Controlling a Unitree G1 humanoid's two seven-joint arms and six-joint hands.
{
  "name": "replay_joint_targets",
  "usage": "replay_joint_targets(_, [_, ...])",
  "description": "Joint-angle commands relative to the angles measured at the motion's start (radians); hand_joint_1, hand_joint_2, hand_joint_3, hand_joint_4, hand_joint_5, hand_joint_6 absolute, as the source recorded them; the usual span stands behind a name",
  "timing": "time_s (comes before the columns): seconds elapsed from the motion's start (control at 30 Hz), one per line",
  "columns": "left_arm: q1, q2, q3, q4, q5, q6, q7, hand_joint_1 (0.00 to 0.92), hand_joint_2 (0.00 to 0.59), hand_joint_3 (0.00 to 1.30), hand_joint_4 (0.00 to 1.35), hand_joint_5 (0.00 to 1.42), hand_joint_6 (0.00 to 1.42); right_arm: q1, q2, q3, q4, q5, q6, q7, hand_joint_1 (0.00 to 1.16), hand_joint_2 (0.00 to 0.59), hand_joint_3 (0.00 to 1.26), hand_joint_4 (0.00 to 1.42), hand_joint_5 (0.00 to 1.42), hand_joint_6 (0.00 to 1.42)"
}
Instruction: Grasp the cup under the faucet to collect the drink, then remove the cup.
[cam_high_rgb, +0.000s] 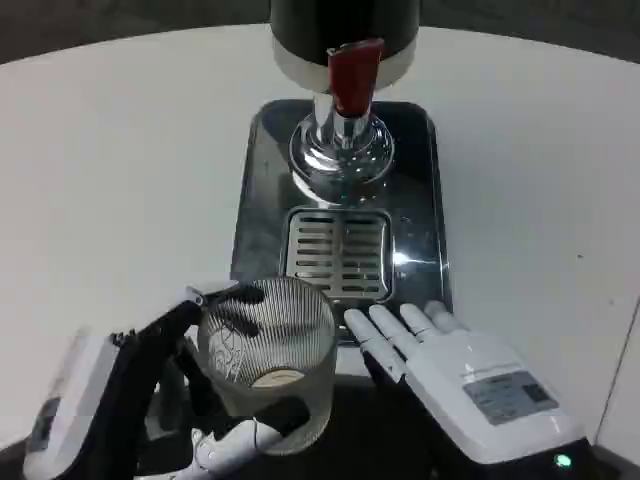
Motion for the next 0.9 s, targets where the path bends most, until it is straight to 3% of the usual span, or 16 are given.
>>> replay_joint_targets(0.03, [0.008,-0.005,0.002,-0.008,-0.011,-0.013,-0.002,0.577,0.193,1.02,1.12,1.04,1.25,0.015,0.008,0.0,-0.004,-0.004,-0.005,0.006,0.74,0.301,0.0,0.0,0.0,0.0])
replay_joint_targets(0.57, [-0.009,-0.005,0.008,0.006,-0.012,-0.008,0.001,0.577,0.193,1.02,1.12,1.04,1.25,0.008,0.014,-0.004,0.002,-0.005,-0.007,0.011,0.74,0.301,0.0,0.0,0.0,0.0])
replay_joint_targets(0.9, [-0.156,-0.02,-0.007,0.1,0.023,-0.001,0.029,0.577,0.193,1.02,1.12,1.04,1.25,0.032,0.021,-0.016,-0.021,-0.018,-0.003,0.014,0.74,0.301,0.0,0.0,0.0,0.0])
